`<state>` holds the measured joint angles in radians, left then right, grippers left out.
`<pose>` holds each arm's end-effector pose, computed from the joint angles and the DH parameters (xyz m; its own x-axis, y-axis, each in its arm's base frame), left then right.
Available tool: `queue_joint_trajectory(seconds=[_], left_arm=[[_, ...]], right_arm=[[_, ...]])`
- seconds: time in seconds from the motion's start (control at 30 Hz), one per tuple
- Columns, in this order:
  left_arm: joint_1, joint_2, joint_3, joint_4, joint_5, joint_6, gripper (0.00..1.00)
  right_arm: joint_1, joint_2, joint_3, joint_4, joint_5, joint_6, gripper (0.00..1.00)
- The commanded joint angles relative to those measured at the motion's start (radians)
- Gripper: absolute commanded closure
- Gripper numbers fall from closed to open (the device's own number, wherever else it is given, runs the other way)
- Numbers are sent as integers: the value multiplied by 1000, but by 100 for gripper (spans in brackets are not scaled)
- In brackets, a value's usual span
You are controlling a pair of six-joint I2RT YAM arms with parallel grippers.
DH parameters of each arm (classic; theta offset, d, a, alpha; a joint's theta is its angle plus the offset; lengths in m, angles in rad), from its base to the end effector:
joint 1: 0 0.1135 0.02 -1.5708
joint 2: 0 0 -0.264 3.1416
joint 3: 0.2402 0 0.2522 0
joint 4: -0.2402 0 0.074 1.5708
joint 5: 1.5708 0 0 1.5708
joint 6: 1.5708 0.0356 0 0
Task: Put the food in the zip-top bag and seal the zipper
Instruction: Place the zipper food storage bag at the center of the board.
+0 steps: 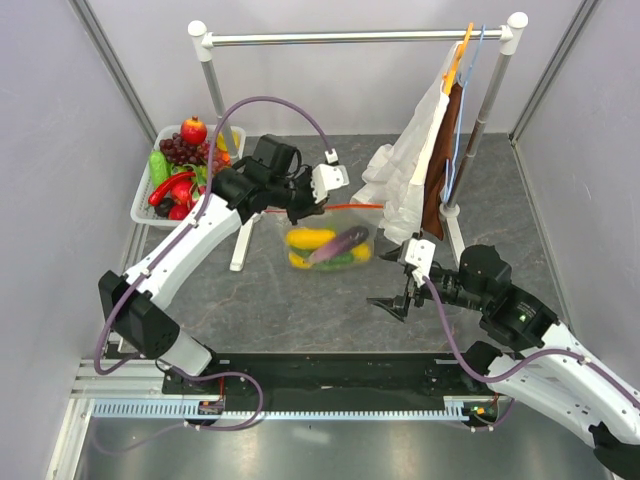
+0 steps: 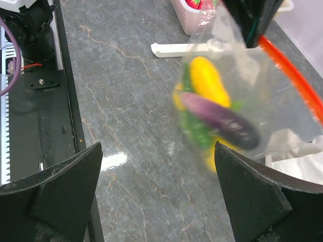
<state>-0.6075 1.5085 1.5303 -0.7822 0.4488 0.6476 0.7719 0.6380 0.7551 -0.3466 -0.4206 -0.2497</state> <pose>0.2572 -0.1976 0.3692 0.0147 0.6518 -0.7583 0.9574 0.2095 0.1986 0.0959 0.1136 0.3347 0.0698 -0.2469 -0.9665 -0.9333 0.3259 -0.1506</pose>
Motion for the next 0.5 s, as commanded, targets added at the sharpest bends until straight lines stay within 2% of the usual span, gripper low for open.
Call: queue_joint_trajectory(seconds=[0.0,0.1,0.2,0.33,0.47], left_arm=[[8,33,111,54,-50,24,98],[5,24,88,44,0,15,98],[-18,-8,-36,43,14,14,98],[-102,-47,-277,60,62,-9,98],[-190,-68,-427,119,102,-182,98]], right_arm=[[0,-11,53,-20,-10,23,2],[0,-11,56,-25,-15,17,2],[1,-11,55,-26,-12,18,2],[0,-8,50,-26,-9,39,2],[0,-8,53,-40,-10,59,2]])
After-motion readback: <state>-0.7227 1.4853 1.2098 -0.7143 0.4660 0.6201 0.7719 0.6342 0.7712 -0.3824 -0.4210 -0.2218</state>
